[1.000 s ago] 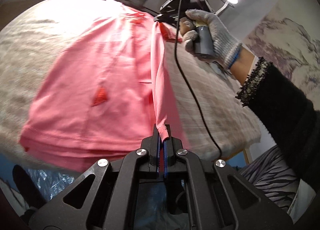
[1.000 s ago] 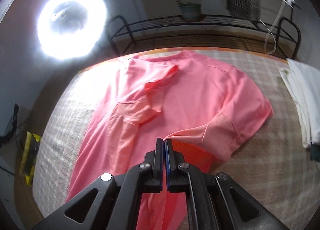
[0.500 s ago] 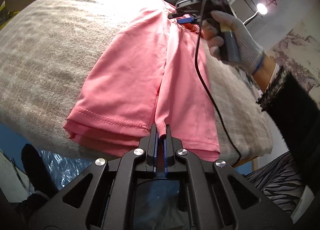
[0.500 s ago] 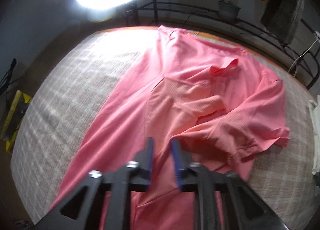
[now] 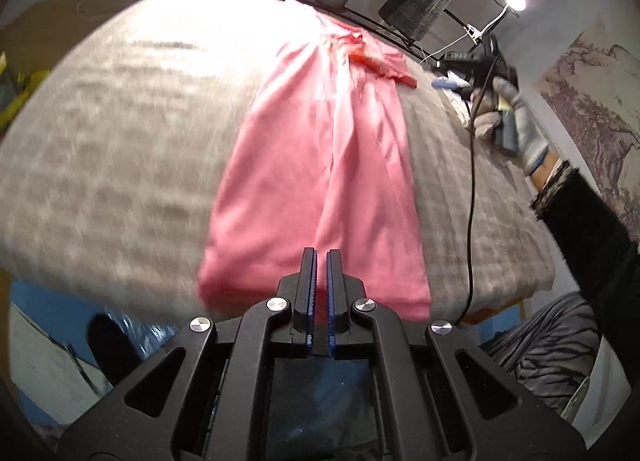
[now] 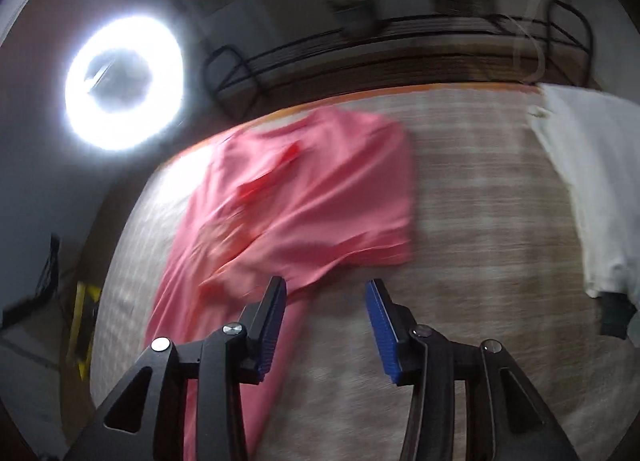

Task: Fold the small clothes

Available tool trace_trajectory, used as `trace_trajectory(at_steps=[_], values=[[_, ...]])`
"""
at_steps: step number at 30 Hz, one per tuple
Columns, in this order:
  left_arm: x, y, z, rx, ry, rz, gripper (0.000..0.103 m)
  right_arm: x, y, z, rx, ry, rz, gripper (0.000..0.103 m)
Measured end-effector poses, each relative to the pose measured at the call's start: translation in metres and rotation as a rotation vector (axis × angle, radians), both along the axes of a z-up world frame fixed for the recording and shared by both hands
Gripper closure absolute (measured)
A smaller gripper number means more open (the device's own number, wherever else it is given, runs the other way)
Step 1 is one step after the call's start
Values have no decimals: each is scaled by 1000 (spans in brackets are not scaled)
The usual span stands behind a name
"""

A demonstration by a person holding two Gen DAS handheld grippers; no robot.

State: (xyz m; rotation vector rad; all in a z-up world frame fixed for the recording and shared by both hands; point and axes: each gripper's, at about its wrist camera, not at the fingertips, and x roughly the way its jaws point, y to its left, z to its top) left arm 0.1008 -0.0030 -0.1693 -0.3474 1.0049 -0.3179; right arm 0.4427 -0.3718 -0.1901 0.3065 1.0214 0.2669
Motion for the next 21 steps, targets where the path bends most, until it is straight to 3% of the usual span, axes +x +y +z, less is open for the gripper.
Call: trace_trajectory(at_steps=[5,11,12,13,14,17,21], values=[[49,2,28,32,-27,-27,103,31,-32,-22,39,33,-105,58],[98,5,44,75,-85,-25,103,51,-20,-43,0,26,-88,61],[102,7,44,69,-90,-25,103,53,-14,-43,-33,13,-72,66],[104,9,44,62,-90,-24,103,55,-9,-43,-56,9,-49,86],[108,9,43,52,-87,-23,103,58,-3,-44,-68,19,-19,99],[113,9,41,44,-77,-34,103,64,3,-41,-77,32,16,103],[111,9,48,43,-103,-49,103,70,-2,-12,39,0,-8,103]])
